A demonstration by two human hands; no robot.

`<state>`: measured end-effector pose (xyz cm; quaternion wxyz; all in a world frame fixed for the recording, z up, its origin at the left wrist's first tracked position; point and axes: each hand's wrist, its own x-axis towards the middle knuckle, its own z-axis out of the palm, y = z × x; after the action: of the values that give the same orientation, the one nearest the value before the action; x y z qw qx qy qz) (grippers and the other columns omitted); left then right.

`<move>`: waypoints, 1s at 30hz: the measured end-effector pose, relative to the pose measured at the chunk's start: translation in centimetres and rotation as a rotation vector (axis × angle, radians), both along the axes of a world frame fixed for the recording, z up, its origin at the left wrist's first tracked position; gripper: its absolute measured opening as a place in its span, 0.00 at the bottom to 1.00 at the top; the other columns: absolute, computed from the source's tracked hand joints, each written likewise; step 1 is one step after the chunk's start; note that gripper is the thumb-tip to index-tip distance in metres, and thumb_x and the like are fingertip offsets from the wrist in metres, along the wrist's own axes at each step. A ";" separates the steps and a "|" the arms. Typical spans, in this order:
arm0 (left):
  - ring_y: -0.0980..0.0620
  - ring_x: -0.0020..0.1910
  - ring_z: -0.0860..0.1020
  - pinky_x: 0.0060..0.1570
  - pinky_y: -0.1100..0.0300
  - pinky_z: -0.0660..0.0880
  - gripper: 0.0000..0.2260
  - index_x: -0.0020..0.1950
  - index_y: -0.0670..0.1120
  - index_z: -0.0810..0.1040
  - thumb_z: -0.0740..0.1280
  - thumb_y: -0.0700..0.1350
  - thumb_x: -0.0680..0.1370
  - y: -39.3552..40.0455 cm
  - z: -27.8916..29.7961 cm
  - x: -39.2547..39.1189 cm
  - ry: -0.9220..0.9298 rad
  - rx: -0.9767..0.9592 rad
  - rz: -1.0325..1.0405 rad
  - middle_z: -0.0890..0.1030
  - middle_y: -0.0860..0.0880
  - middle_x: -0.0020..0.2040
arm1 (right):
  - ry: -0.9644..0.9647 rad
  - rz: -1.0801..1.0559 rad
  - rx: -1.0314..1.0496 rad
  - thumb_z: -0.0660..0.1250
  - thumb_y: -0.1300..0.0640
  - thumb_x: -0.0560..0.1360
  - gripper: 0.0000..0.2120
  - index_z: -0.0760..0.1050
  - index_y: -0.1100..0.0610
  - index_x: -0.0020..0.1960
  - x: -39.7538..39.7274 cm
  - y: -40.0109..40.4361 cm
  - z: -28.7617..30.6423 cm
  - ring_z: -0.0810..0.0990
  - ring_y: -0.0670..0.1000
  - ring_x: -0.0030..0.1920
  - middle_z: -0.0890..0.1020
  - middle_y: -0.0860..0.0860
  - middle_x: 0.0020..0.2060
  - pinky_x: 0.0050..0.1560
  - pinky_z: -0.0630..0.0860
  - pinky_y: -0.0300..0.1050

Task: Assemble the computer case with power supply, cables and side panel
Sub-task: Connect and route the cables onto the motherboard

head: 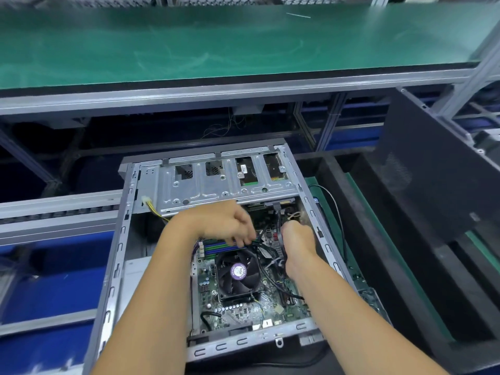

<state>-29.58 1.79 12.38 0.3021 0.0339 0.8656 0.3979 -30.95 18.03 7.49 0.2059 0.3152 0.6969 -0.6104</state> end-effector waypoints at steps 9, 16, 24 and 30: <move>0.48 0.58 0.75 0.55 0.53 0.74 0.21 0.65 0.51 0.75 0.72 0.52 0.73 1.8 -2.1 0.6 0.211 -0.524 -0.150 0.78 0.51 0.60 | -0.190 0.431 0.043 0.64 0.67 0.76 0.05 0.73 0.60 0.50 0.0 1.2 0.9 0.67 0.52 0.35 0.71 0.56 0.36 0.35 0.64 0.43; 0.53 0.50 0.78 0.49 0.59 0.74 0.07 0.54 0.49 0.83 0.69 0.43 0.77 0.0 -2.3 0.8 0.225 -0.335 -0.076 0.81 0.55 0.50 | -0.157 0.556 -0.013 0.70 0.69 0.74 0.16 0.77 0.61 0.60 0.5 1.9 1.3 0.72 0.49 0.39 0.76 0.53 0.43 0.44 0.79 0.49; 0.62 0.28 0.73 0.38 0.63 0.67 0.12 0.35 0.51 0.85 0.67 0.45 0.76 -0.9 -1.6 1.3 0.063 -0.053 0.046 0.82 0.56 0.34 | -0.078 0.297 -0.174 0.57 0.70 0.76 0.08 0.69 0.60 0.41 -0.1 2.2 1.2 0.68 0.52 0.29 0.70 0.55 0.35 0.30 0.67 0.44; 0.51 0.26 0.70 0.33 0.60 0.66 0.20 0.29 0.43 0.79 0.74 0.57 0.70 -0.1 -2.6 0.7 0.110 -0.434 -0.107 0.74 0.51 0.25 | -0.059 0.212 -0.359 0.61 0.59 0.74 0.12 0.66 0.55 0.33 1.0 2.3 1.8 0.64 0.49 0.22 0.69 0.49 0.23 0.26 0.62 0.41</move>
<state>-28.87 1.72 9.74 0.2756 0.0358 0.9430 0.1833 -29.94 20.36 9.28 0.3422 0.2163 0.6000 -0.6900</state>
